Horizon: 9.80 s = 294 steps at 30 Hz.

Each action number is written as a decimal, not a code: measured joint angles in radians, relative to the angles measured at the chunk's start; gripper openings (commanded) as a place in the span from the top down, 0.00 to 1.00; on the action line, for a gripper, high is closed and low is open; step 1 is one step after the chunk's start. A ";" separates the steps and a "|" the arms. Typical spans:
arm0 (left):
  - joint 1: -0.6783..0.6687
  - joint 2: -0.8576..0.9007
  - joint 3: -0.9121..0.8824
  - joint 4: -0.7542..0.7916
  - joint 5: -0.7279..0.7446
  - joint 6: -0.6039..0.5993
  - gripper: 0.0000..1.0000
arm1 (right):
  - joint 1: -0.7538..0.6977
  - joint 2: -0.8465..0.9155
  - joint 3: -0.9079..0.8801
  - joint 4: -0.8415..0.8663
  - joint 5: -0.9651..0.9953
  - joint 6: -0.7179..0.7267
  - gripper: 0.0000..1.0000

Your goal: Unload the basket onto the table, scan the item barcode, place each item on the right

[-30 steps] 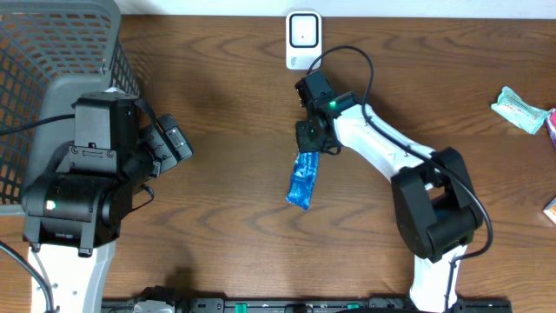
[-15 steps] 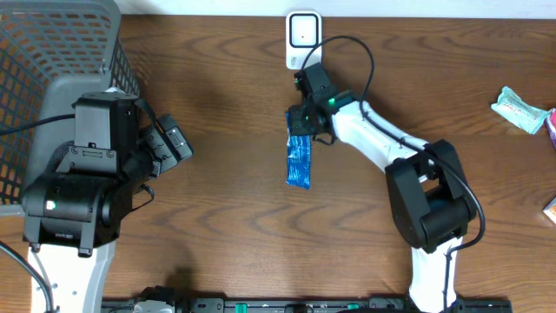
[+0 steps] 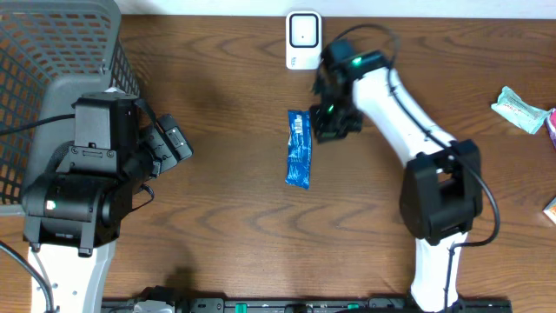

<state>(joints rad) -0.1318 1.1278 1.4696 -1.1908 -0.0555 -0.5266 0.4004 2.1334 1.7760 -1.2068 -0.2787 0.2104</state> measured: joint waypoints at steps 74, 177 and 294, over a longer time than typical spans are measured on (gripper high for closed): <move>0.000 0.000 0.000 0.000 0.000 0.000 0.02 | 0.009 -0.258 -0.319 0.303 0.417 0.068 0.99; 0.000 0.000 0.000 0.000 0.000 0.000 0.02 | -0.065 0.102 0.111 0.865 0.212 0.427 0.99; 0.000 0.000 0.000 -0.001 0.000 0.000 0.02 | -0.307 -1.136 -0.916 0.227 -0.034 0.266 0.01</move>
<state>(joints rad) -0.1318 1.1278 1.4696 -1.1915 -0.0555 -0.5266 0.0933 0.9974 0.8604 -0.9794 -0.3126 0.4763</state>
